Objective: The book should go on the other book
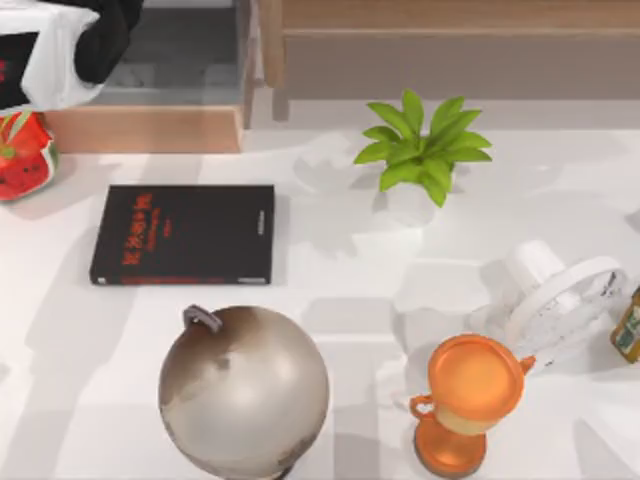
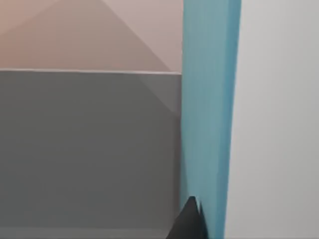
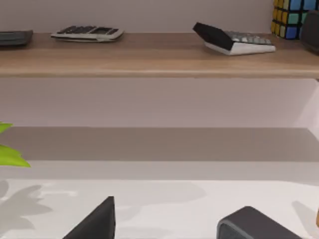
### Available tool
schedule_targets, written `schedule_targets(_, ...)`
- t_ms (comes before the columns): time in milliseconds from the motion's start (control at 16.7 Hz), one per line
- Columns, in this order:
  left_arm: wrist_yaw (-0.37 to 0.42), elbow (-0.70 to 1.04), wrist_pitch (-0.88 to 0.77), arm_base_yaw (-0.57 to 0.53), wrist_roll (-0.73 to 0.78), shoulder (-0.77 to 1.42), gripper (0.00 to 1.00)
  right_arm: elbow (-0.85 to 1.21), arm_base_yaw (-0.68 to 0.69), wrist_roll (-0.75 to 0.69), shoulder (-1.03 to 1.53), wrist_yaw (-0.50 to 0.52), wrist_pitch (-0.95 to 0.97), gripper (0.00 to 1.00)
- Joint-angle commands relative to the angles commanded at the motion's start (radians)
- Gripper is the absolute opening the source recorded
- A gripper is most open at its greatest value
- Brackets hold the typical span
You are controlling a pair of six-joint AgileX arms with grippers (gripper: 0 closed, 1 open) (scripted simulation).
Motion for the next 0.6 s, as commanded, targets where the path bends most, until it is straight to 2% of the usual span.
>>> schedule_targets(300,0.0,-0.019,-0.009,0.002,0.063,-0.051,0.0,0.0,0.0,0.0,0.0,0.0,0.0,1.0)
schedule_targets(600,-0.022,-0.126,-0.039,-0.003,0.365,-0.237,0.0,0.0,0.0,0.0,0.0,0.0,0.0,1.0)
